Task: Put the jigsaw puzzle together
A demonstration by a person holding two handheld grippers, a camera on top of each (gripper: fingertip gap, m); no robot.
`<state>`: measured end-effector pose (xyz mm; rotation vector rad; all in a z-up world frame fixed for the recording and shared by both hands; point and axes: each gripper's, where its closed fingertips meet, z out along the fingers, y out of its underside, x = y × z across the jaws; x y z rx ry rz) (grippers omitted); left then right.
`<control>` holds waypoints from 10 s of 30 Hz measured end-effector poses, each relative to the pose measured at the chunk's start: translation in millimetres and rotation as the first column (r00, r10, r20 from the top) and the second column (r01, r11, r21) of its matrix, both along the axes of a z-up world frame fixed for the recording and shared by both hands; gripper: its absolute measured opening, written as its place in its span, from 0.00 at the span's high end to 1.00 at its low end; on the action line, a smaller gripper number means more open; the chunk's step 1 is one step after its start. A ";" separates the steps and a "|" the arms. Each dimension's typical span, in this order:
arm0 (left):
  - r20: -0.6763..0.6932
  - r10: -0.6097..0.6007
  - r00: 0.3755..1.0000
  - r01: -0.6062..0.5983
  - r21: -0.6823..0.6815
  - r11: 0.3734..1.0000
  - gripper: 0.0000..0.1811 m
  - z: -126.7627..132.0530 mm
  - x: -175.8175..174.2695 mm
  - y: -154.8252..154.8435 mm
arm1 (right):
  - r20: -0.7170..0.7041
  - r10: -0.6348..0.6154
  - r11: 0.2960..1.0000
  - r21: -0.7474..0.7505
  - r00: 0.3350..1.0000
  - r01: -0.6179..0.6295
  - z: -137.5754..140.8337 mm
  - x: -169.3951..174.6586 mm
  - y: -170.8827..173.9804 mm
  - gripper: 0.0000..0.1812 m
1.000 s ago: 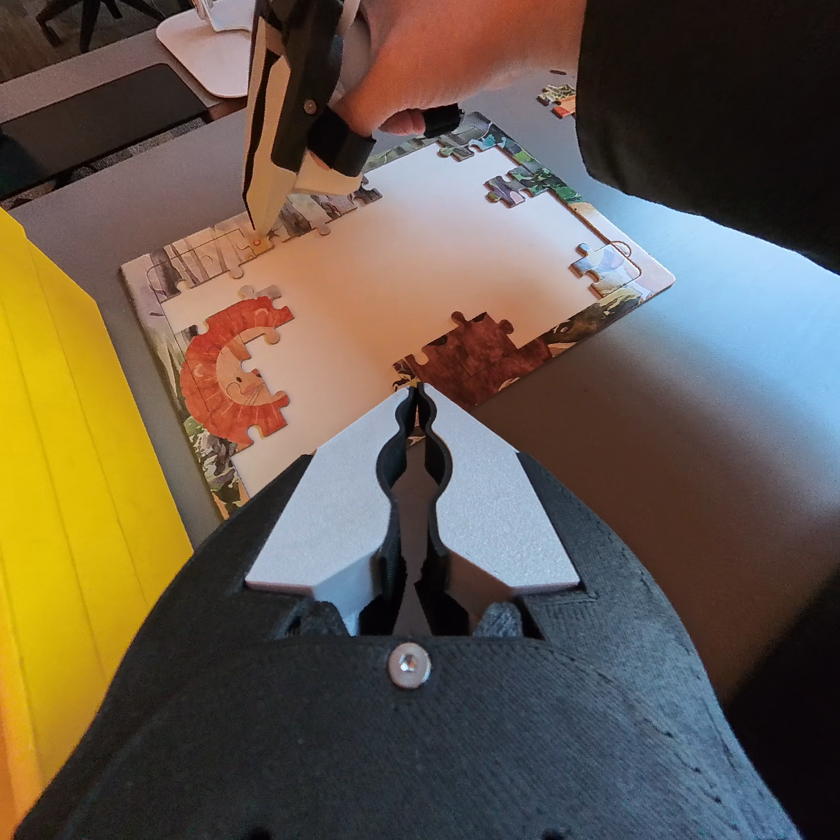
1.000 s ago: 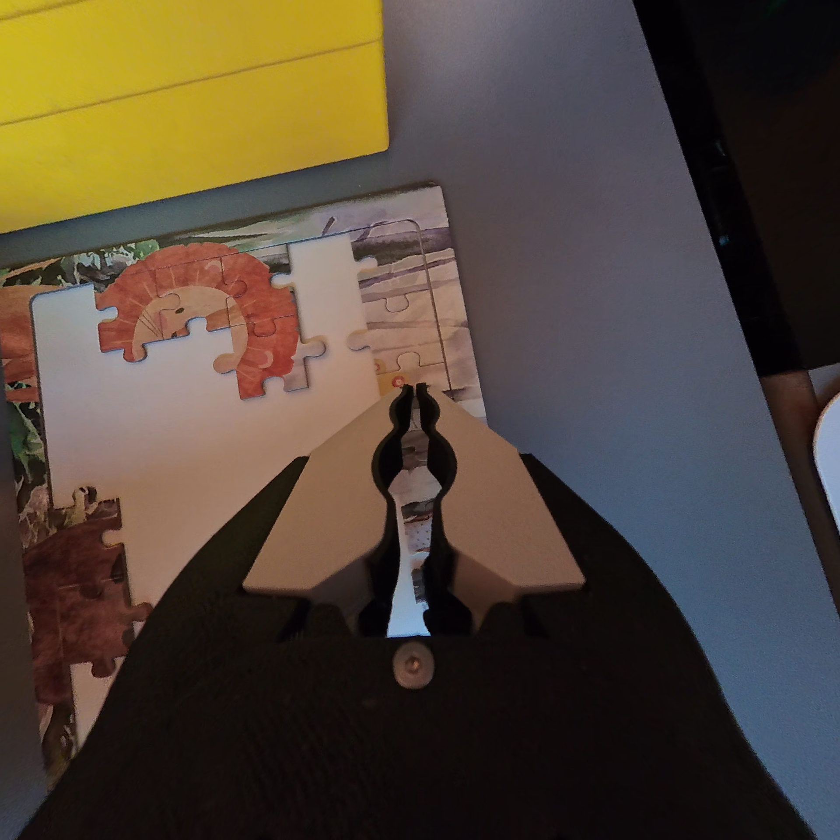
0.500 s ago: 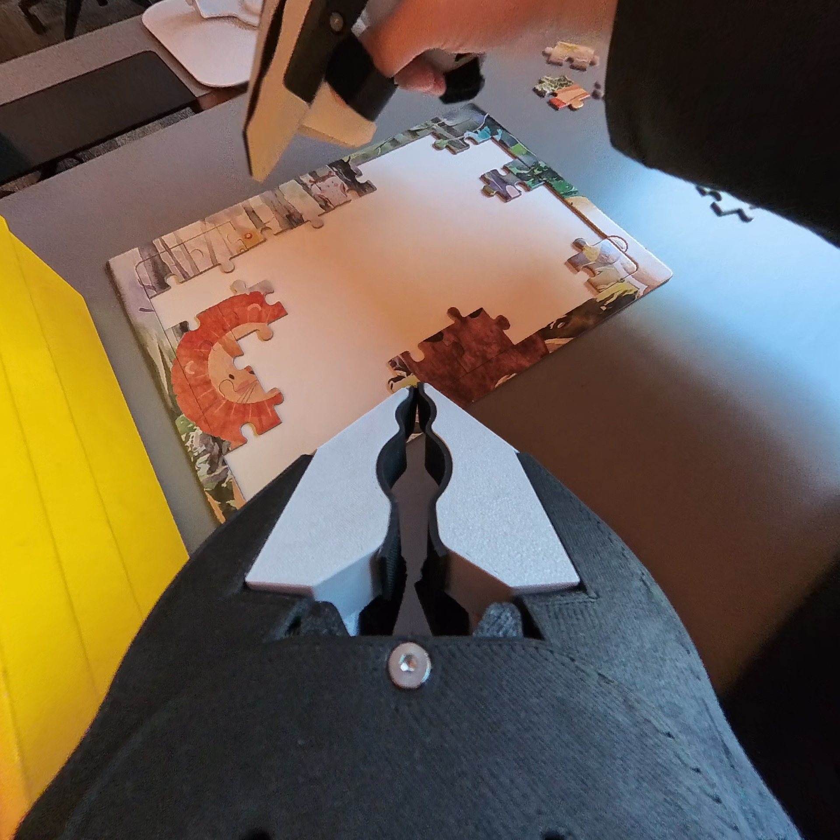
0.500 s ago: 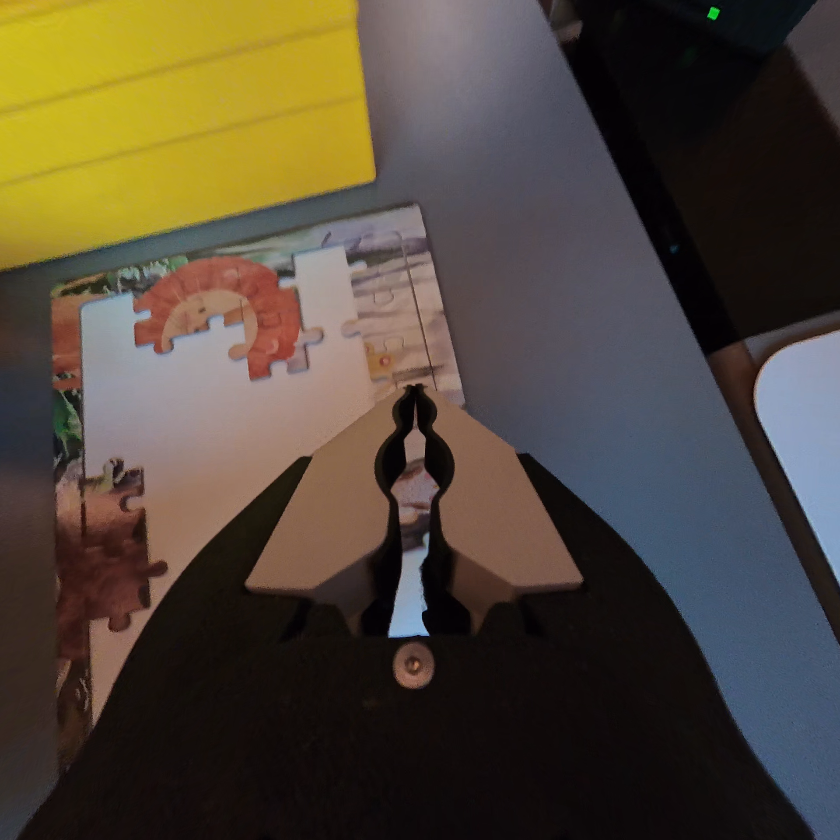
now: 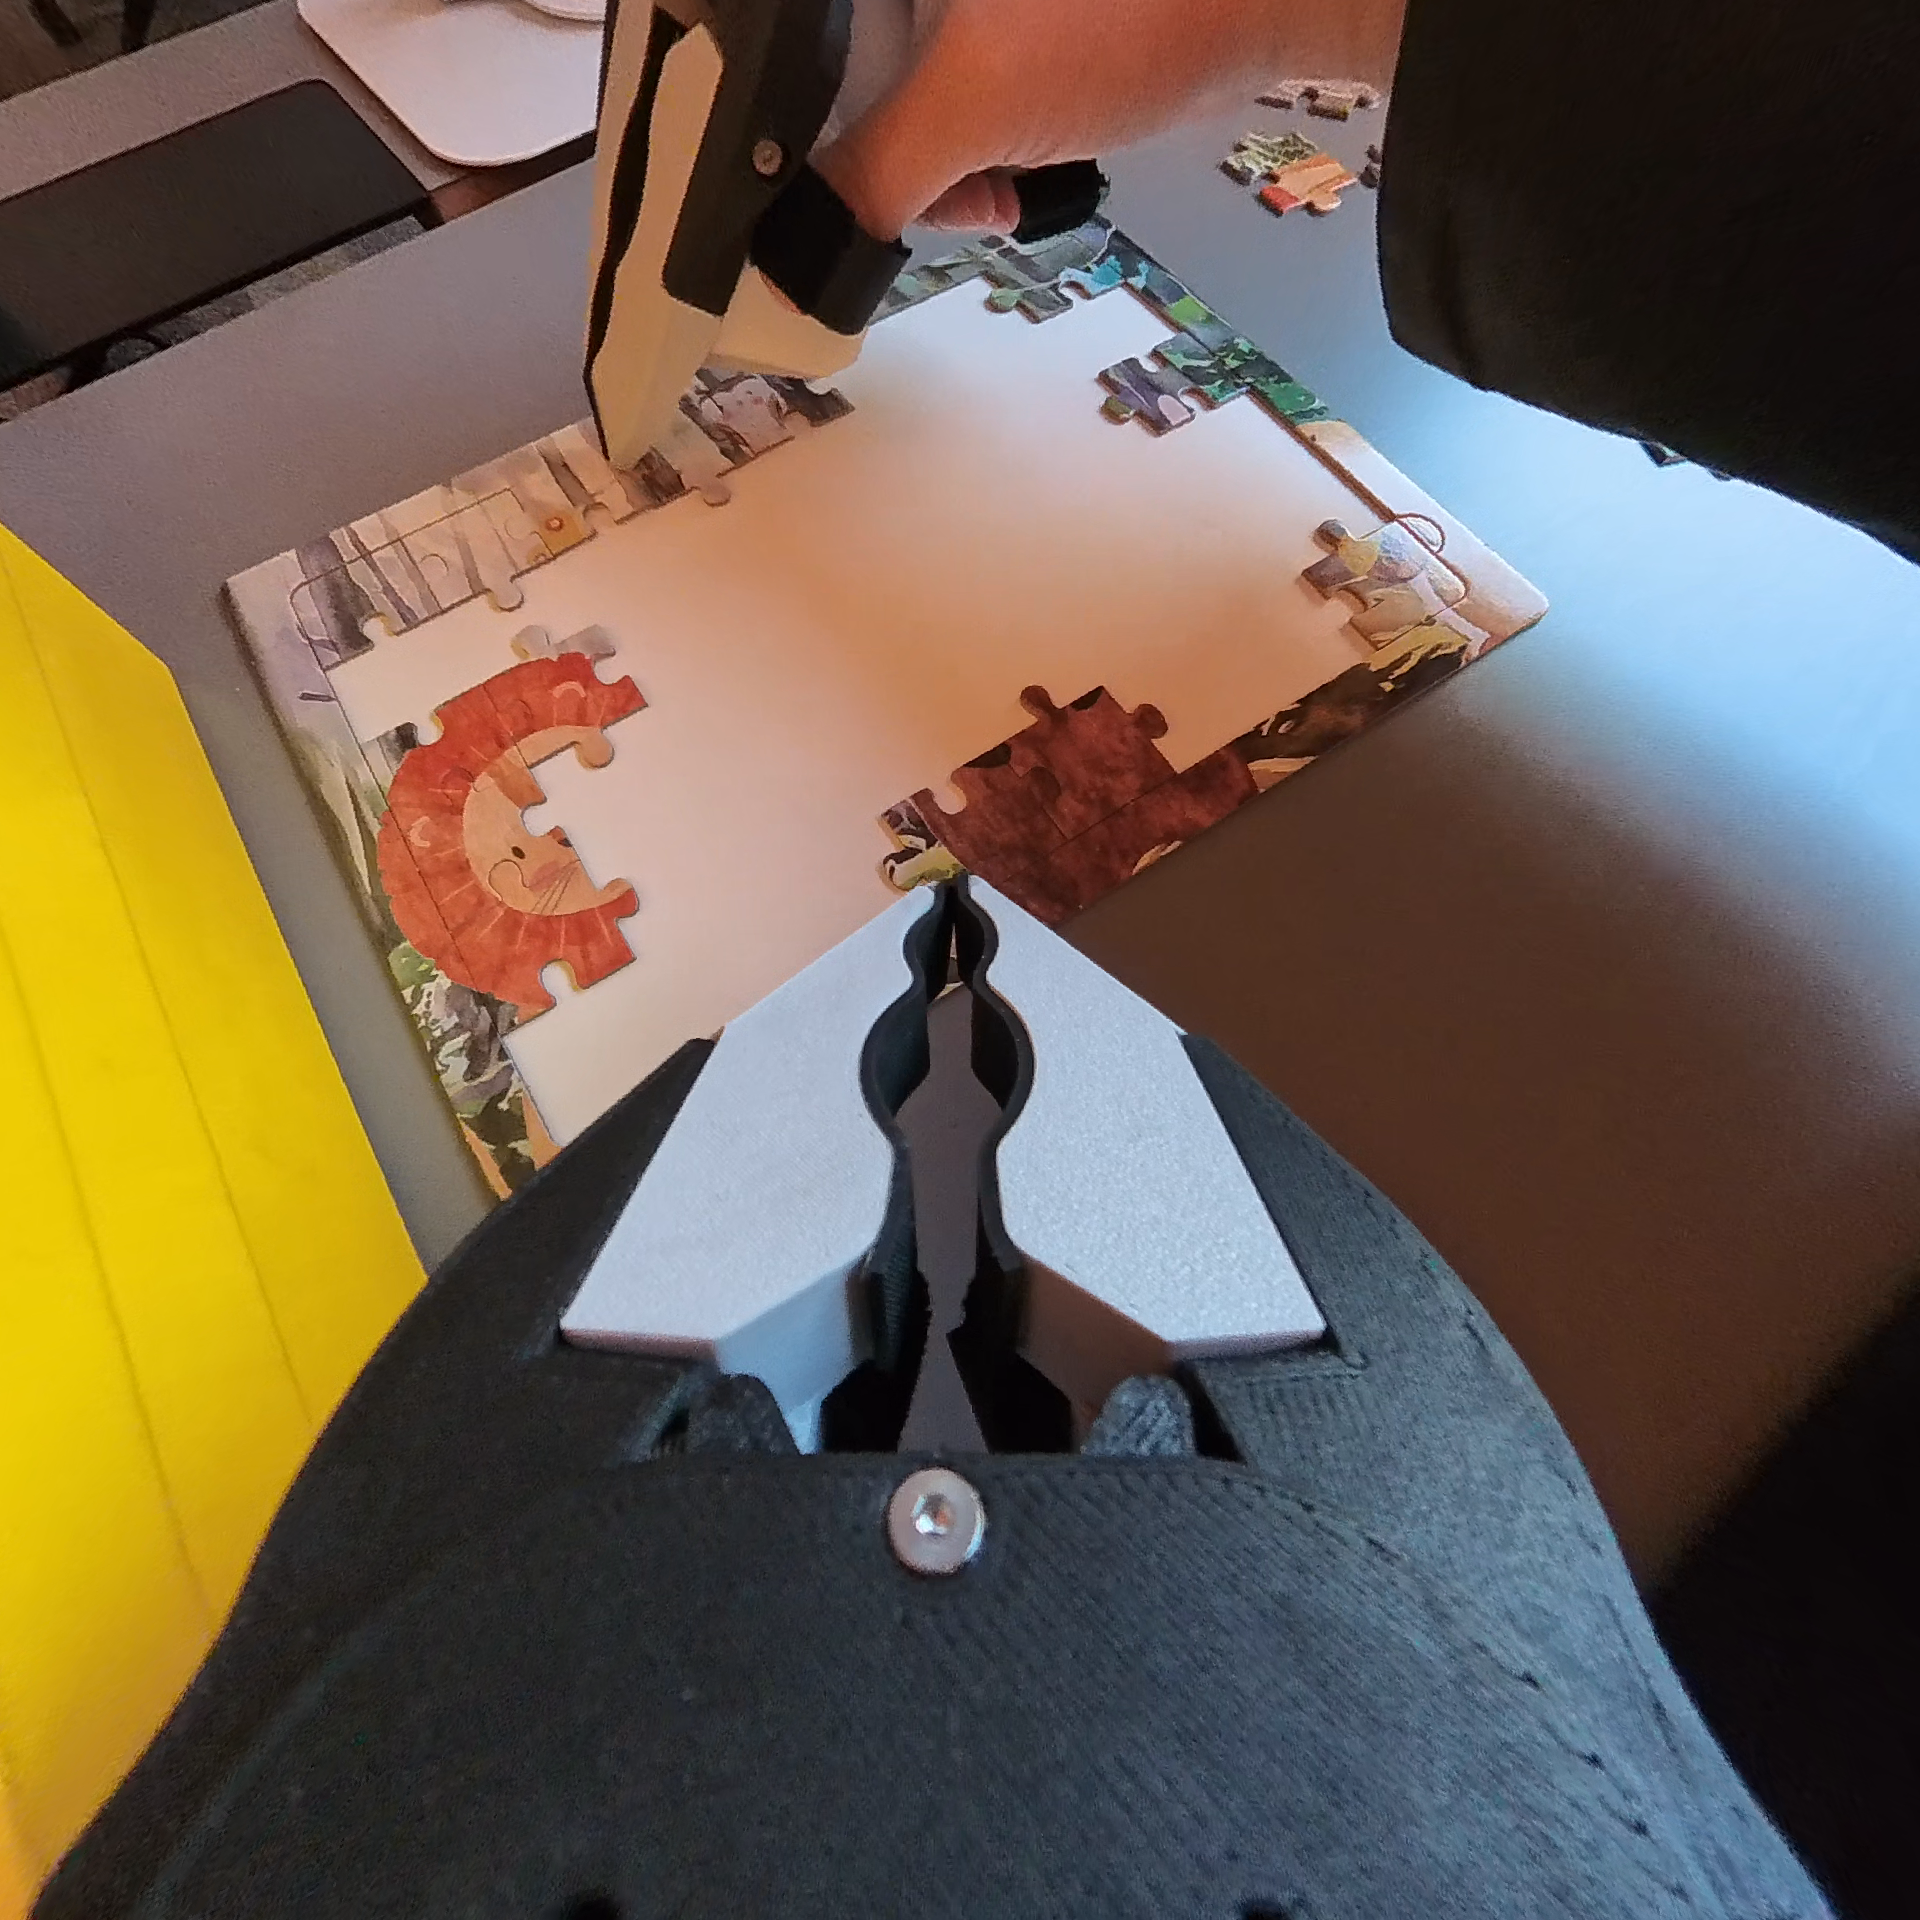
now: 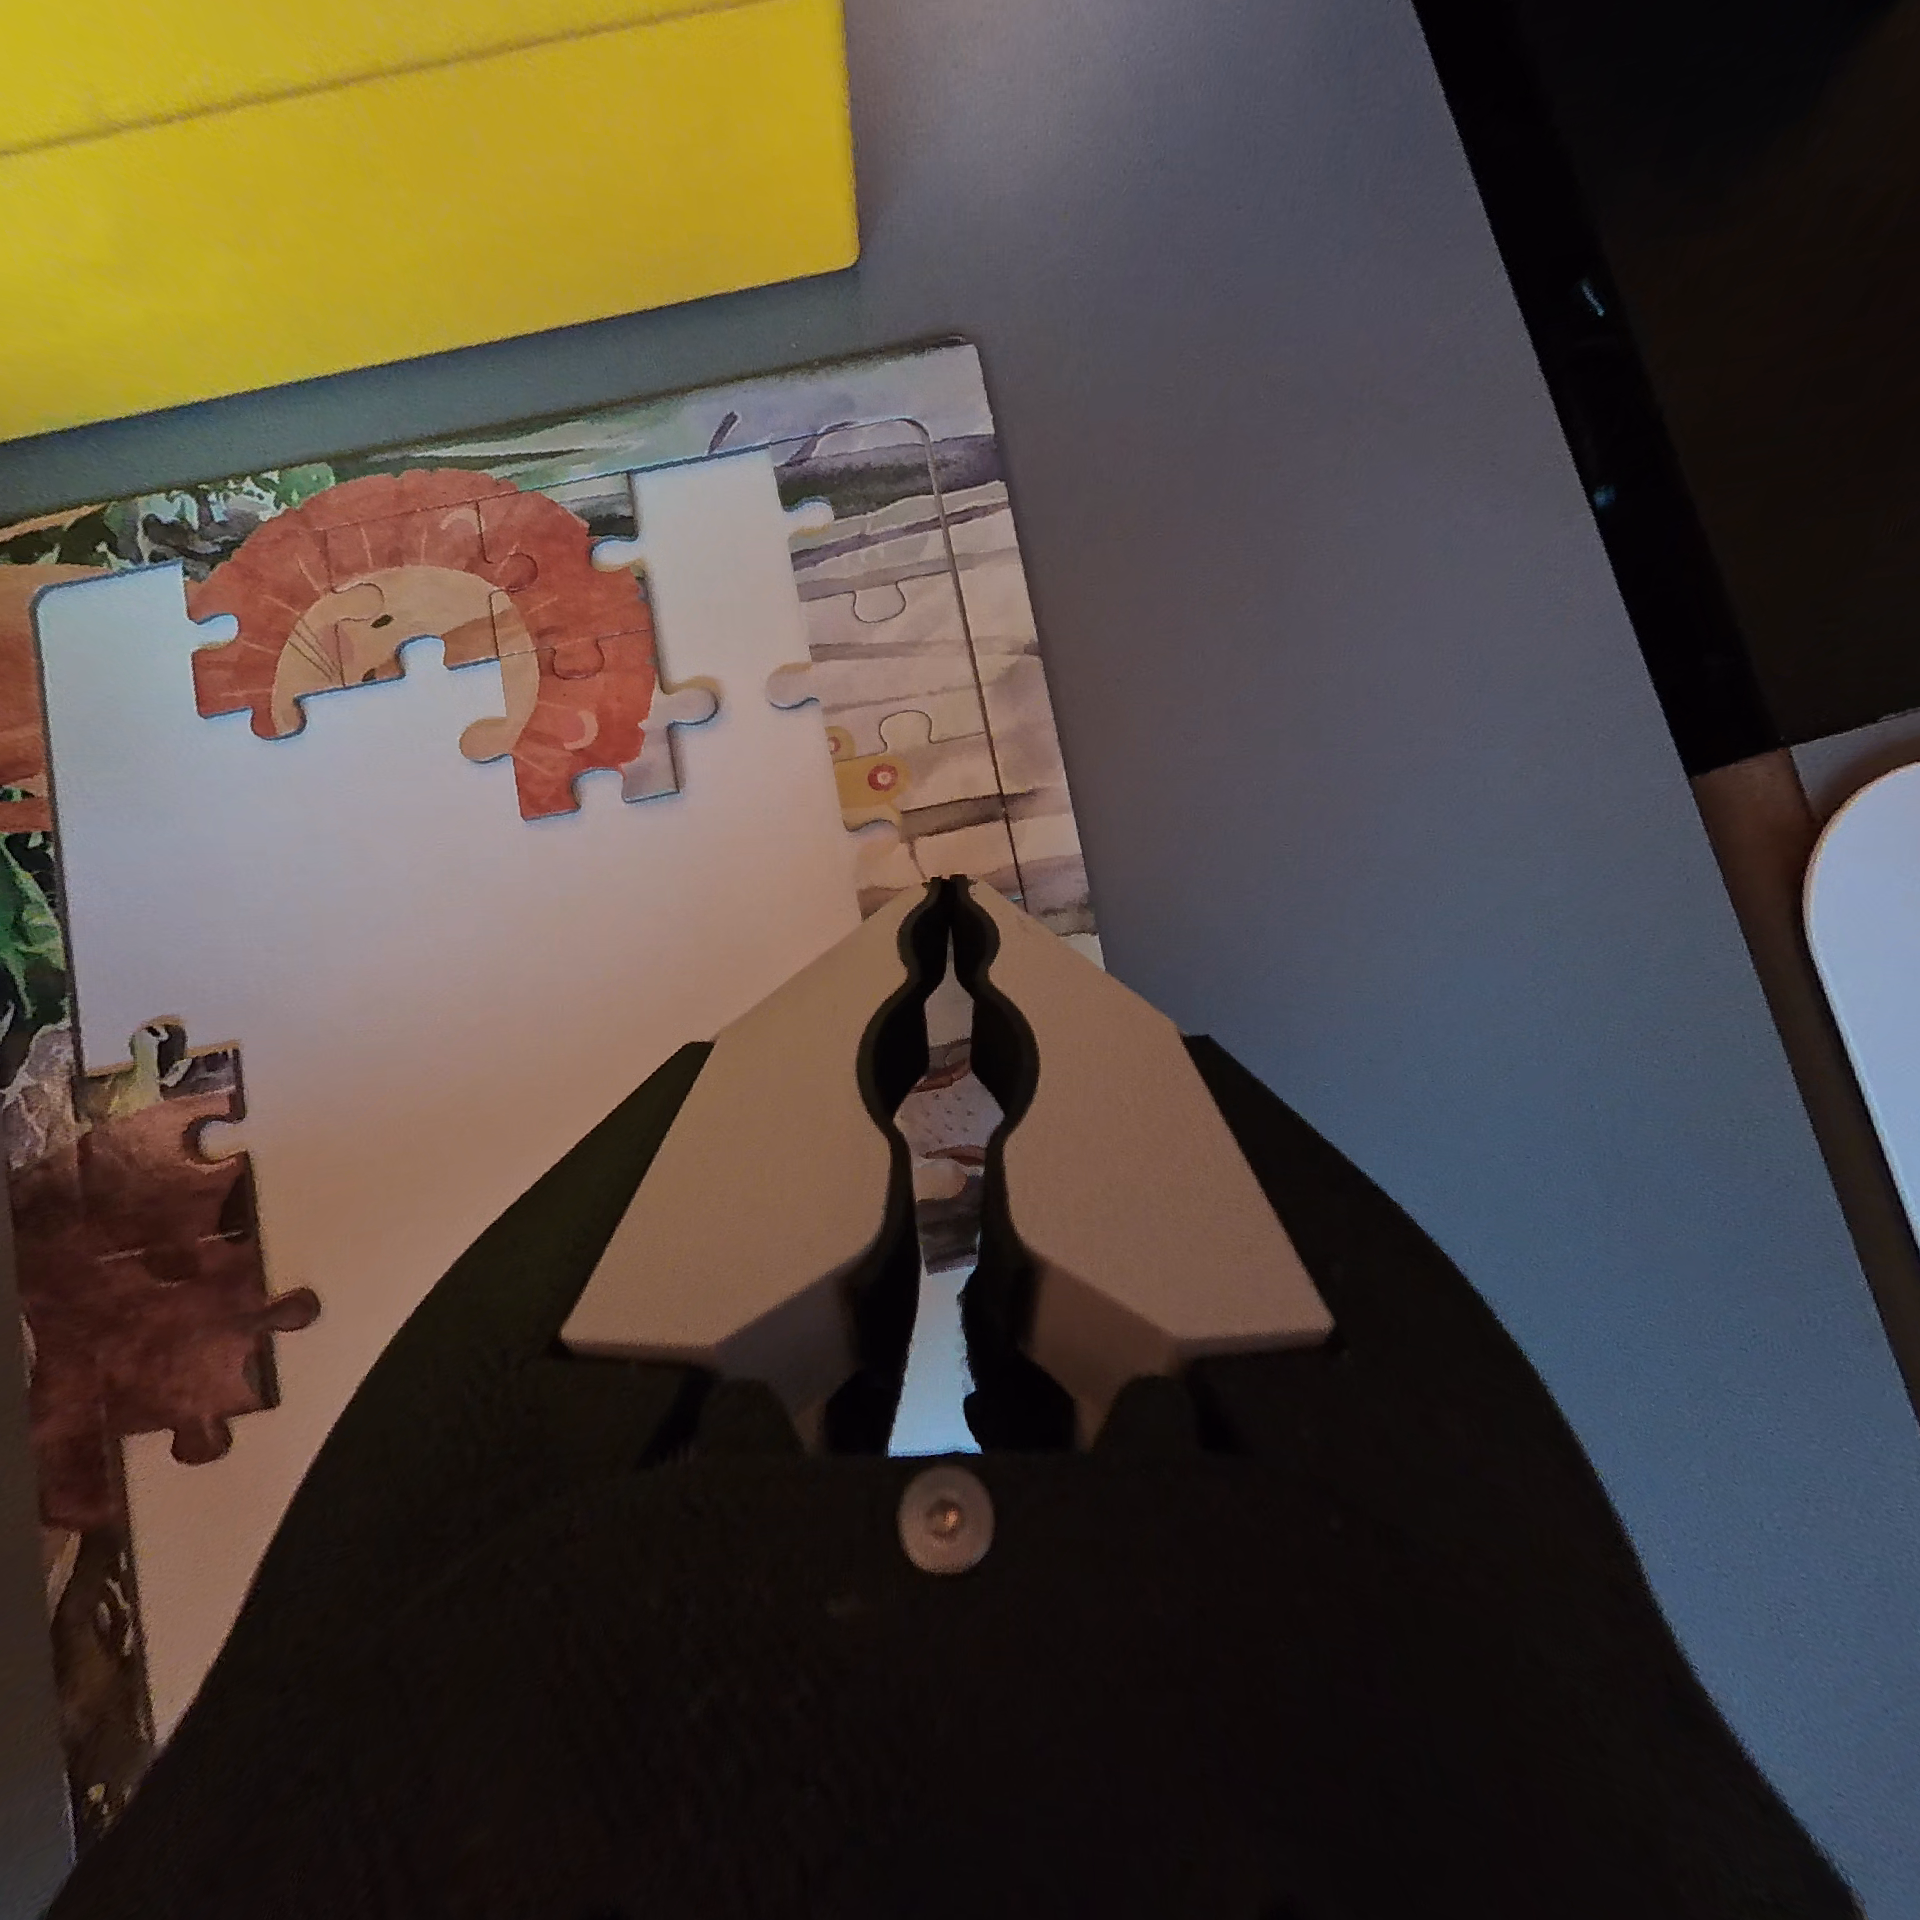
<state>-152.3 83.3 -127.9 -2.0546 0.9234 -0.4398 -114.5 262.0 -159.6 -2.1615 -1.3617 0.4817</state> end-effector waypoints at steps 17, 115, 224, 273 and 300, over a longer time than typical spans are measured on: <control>-0.015 -0.012 1.000 0.012 -0.006 1.000 1.00 -4.2 0.5 -0.9 | -0.031 0.099 0.993 0.063 0.995 -0.096 1.7 22.8 -14.1 0.87; -0.050 -0.053 0.997 0.047 -0.109 0.993 1.00 -23.6 5.4 -2.6 | -0.078 0.001 0.998 -0.068 0.997 -0.006 -0.5 78.8 -24.7 0.93; -0.112 -0.005 0.994 -0.009 -0.125 0.992 1.00 -34.3 -1.8 12.1 | 0.034 0.034 0.999 0.034 0.999 -0.035 -1.4 -7.3 -8.2 1.00; -0.113 -0.014 0.993 0.000 -0.123 0.992 1.00 -34.9 -1.4 11.4 | -0.080 0.083 0.992 0.101 0.993 -0.074 10.6 -0.1 -1.9 1.00; -0.109 -0.031 0.994 0.015 -0.144 0.989 1.00 -36.6 0.1 7.6 | -0.064 0.092 0.996 0.010 0.994 -0.091 -1.9 -4.7 -8.0 1.00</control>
